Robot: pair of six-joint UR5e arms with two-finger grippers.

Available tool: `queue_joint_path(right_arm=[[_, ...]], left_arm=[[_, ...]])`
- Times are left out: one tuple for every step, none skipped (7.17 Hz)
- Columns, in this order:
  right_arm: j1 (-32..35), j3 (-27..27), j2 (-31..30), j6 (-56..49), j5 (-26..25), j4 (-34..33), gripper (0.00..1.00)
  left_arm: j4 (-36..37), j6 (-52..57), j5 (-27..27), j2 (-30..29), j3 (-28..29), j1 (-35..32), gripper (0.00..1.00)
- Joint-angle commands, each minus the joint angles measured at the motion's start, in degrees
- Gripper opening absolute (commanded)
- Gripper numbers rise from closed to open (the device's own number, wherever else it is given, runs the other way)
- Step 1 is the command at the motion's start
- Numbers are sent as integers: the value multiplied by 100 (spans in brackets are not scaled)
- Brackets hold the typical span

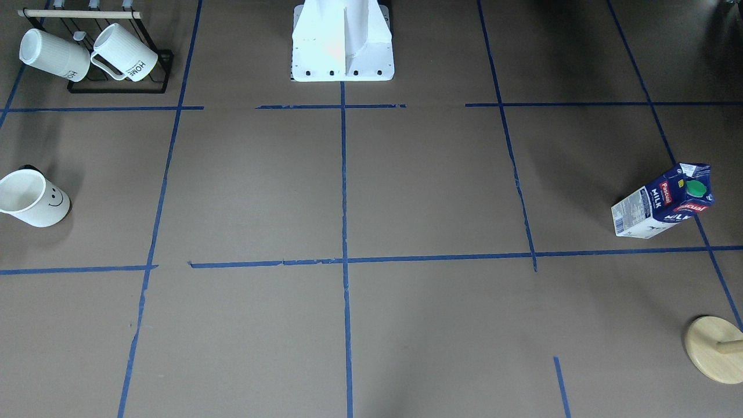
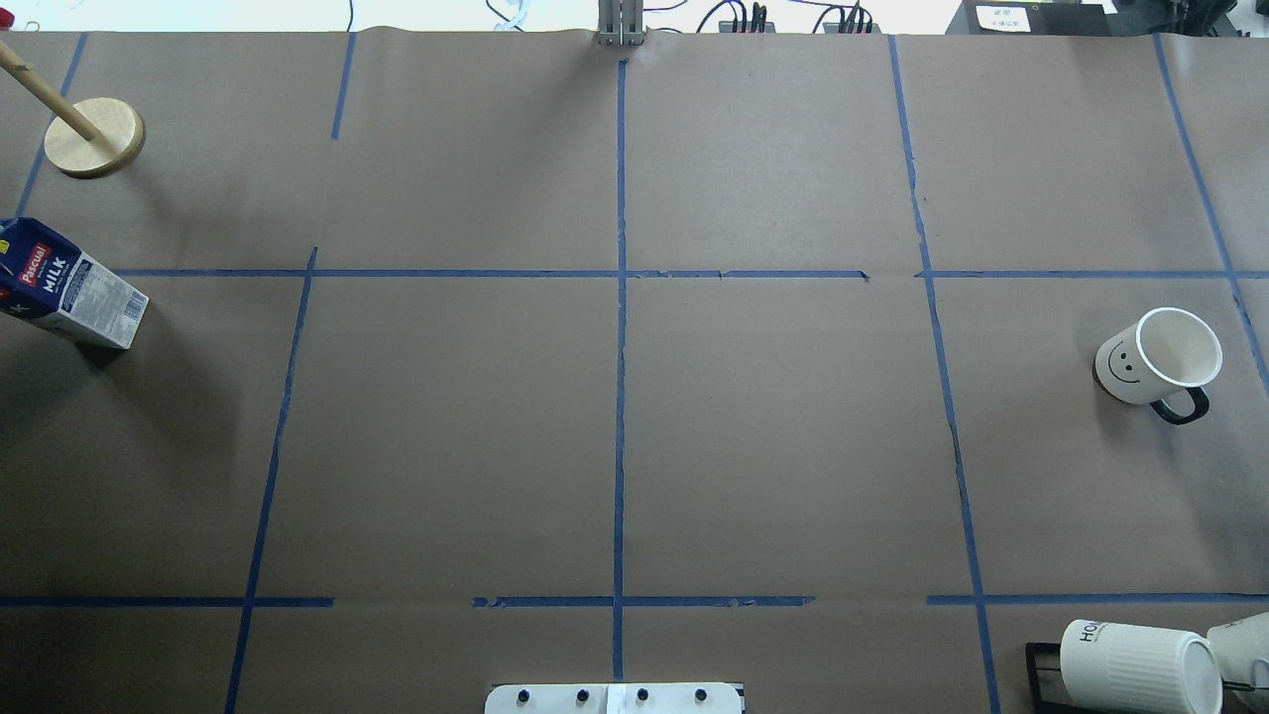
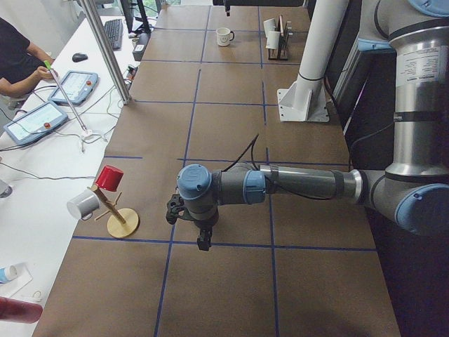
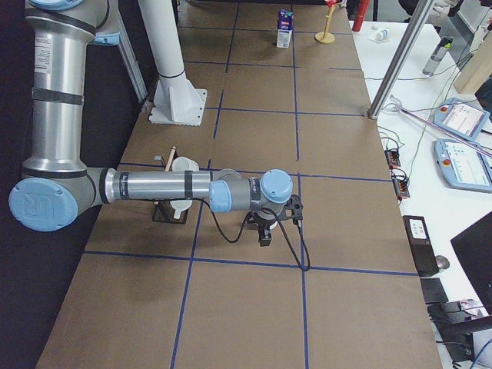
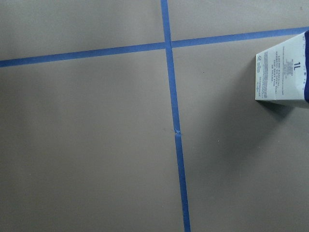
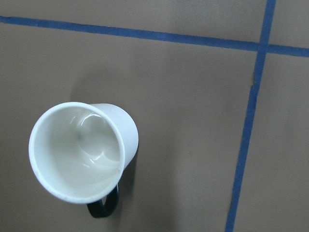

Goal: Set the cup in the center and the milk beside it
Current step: 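Lower the right gripper over the white mug's rim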

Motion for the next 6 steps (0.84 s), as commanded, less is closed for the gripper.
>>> queue_joint_path(right_arm=[[-437, -698, 178, 1481, -69, 1754, 98], [-595, -797, 179, 1783, -78, 1996, 98], [-788, -833, 179, 1786, -278, 2008, 98], [-1007, -851, 179, 1786, -506, 2008, 98], [-1088, -912, 179, 1786, -604, 2008, 62], [-1088, -947, 179, 1786, -614, 2016, 10]], left_arm=[[-2, -5, -9, 47, -24, -3, 100], [-2, -5, -9, 47, -50, -3, 100], [-2, -5, -9, 56, -59, -3, 100], [7, -5, -9, 47, -59, -3, 100], [-2, -5, -9, 56, -59, -3, 100], [7, -5, -9, 56, -59, -3, 100]])
